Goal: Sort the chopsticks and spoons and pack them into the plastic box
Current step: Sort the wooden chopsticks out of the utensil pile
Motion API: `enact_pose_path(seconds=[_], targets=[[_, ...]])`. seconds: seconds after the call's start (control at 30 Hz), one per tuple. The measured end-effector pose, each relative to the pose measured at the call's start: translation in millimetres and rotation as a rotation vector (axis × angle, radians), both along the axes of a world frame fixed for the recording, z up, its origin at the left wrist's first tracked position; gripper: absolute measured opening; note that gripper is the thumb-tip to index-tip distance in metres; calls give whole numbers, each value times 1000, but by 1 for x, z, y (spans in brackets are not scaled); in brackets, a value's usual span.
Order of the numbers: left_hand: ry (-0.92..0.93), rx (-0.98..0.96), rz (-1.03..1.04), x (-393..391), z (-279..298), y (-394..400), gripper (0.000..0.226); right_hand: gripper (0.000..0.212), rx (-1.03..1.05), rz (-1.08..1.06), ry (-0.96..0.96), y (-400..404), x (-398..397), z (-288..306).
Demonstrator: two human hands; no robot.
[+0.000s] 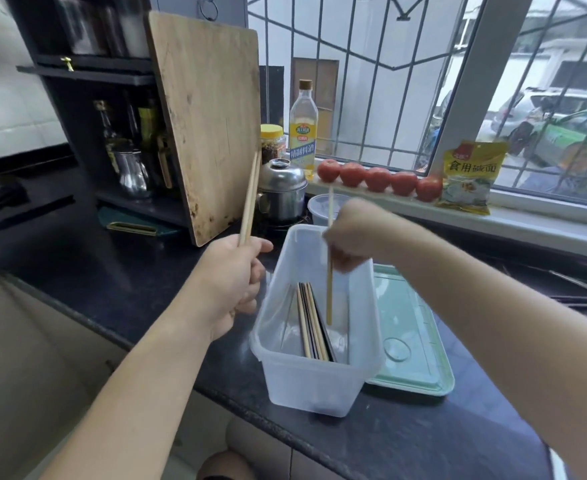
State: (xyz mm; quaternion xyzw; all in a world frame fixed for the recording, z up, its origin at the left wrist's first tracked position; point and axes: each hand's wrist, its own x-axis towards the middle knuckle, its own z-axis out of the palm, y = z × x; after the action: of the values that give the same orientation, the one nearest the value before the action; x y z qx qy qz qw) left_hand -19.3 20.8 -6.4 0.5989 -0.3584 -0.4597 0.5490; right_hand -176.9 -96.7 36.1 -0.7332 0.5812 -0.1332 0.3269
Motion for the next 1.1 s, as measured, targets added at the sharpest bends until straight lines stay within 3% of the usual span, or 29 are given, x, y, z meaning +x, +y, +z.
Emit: enact_pose_path(seconds=[0.07,0.13,0.23,0.3,0.37,0.4,0.5,0.53,0.6,0.7,0.73,0.8,0.9,1.0,1.1], targets=[[30,-2,5,3,2,1,29,33,187,155,327,4,19,-28],[57,7,-18,2,5,4,30,40,261,227,511,8,34,-53],[64,21,-48,0,8,7,28,28,298,235,492,9,39,-69],[64,23,-73,1,8,8,26,32,236,224,489,7,34,-62],[72,22,-102,1,10,8,28,34,83,174,348,2,26,-46],[82,22,-120,-1,10,7,29,33,32,139,172,1,20,-34],[156,12,-196,-13,16,3,31,33,223,130,-469,12,-2,-3],[175,6,-232,-19,18,1,30,31,279,158,-586,18,-6,1],[153,-1,-299,-29,21,-1,30,25,233,145,-670,22,-9,0],[41,11,-285,-31,21,2,33,20,41,-143,-803,14,-11,8],[4,5,-239,-27,18,4,32,22,-63,-213,-741,10,-13,13],[-33,-22,-126,-15,12,8,29,25,-173,-171,-326,5,-18,17],[13,-23,-32,1,7,12,27,34,73,155,315,17,0,-9],[50,10,-34,1,9,18,25,40,299,179,481,16,24,-47],[34,18,-75,-5,13,20,26,32,336,197,543,12,33,-64]])
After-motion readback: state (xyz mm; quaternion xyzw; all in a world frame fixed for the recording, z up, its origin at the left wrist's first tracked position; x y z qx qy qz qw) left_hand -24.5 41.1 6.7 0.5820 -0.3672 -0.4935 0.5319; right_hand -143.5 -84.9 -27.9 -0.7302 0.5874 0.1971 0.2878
